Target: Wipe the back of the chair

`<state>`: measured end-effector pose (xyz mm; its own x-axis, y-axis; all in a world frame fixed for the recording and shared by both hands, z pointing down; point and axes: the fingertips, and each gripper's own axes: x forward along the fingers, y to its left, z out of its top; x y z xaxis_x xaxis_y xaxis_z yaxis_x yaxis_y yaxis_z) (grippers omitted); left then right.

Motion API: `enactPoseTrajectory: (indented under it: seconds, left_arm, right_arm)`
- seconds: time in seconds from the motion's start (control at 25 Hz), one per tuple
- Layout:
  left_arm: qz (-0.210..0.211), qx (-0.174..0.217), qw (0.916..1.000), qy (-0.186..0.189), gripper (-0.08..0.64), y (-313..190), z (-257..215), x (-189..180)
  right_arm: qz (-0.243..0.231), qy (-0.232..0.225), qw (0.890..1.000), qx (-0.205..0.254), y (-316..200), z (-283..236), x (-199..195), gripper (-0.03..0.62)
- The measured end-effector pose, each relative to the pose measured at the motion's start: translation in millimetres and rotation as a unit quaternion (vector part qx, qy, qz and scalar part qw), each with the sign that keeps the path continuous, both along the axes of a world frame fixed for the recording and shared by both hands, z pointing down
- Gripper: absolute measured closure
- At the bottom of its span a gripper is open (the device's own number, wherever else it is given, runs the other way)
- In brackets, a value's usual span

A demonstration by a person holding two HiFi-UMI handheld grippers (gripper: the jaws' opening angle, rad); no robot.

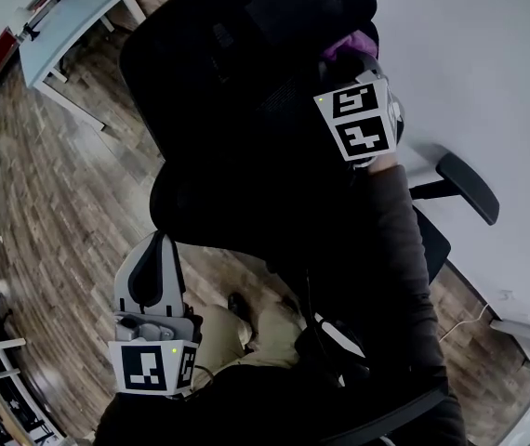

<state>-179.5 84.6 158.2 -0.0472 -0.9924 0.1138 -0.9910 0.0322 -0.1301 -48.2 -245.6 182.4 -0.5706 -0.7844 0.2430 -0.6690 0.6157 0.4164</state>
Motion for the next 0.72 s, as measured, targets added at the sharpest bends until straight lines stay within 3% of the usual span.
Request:
enactPoseTrajectory:
  seconds: [0.72]
  left_arm:
    - [0.010,0.006,0.9999,0.004,0.551,10,2,-20]
  right_arm:
    - [0.008,0.002,1.000,-0.010,26,5,-14,0.545]
